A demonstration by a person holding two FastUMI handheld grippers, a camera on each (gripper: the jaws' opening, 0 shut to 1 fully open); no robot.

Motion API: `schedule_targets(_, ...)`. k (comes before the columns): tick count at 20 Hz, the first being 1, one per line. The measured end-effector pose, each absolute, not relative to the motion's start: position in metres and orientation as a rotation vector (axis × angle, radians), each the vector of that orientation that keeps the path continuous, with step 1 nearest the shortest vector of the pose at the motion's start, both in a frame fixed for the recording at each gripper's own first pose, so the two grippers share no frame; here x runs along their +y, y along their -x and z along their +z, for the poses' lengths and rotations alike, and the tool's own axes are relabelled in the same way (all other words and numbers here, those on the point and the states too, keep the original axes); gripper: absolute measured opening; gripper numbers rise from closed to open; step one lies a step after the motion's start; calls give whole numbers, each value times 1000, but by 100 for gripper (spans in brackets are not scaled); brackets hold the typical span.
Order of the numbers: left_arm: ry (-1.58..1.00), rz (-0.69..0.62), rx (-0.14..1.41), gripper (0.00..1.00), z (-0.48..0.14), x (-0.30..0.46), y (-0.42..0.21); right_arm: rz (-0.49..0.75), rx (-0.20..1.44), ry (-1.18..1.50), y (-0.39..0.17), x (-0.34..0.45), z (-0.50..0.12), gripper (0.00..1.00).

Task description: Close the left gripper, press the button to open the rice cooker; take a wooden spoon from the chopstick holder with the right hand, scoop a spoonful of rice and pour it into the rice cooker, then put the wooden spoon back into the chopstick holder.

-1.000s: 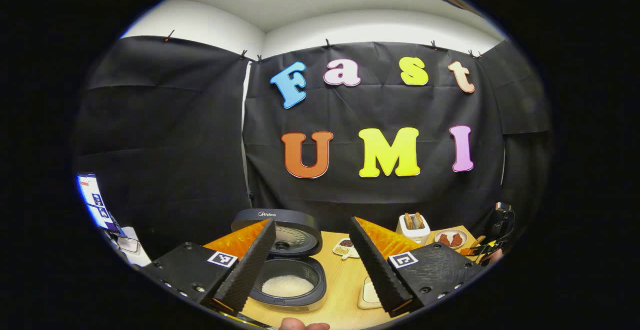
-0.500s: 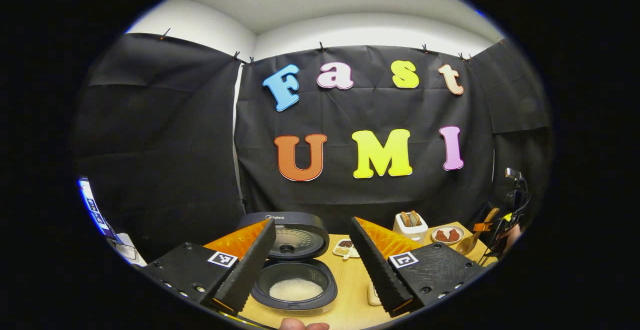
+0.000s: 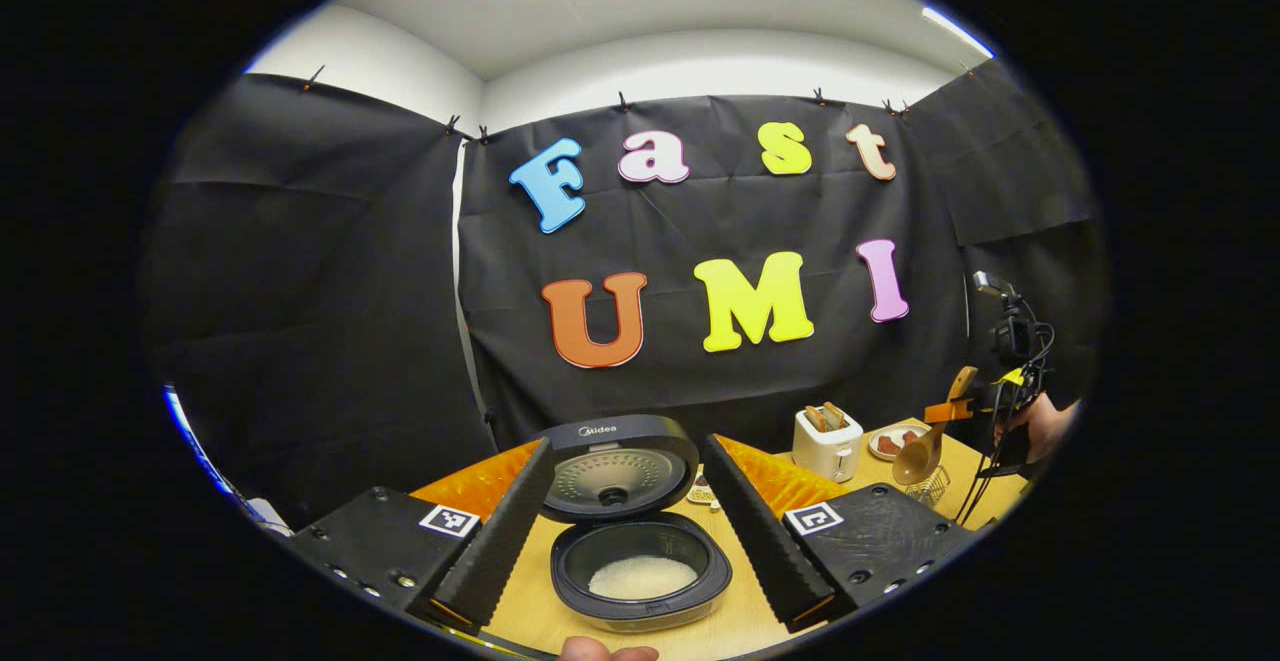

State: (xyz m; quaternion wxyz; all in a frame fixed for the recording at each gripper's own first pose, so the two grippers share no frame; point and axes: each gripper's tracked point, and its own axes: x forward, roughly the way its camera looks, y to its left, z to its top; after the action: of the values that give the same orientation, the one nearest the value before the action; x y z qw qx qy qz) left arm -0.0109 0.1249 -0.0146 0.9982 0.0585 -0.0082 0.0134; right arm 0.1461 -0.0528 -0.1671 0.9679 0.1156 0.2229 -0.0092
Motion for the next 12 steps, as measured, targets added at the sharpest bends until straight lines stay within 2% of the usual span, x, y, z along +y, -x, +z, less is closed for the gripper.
schedule_targets(5, -78, 4, -8, 96, -22, 130, 21, -2, 526, -173, -148, -16, -216, 15)
schedule_targets(12, -66, 6, 10, 96, -29, 135, 27, -48, 606, -33, -163, -18, -294, 15)
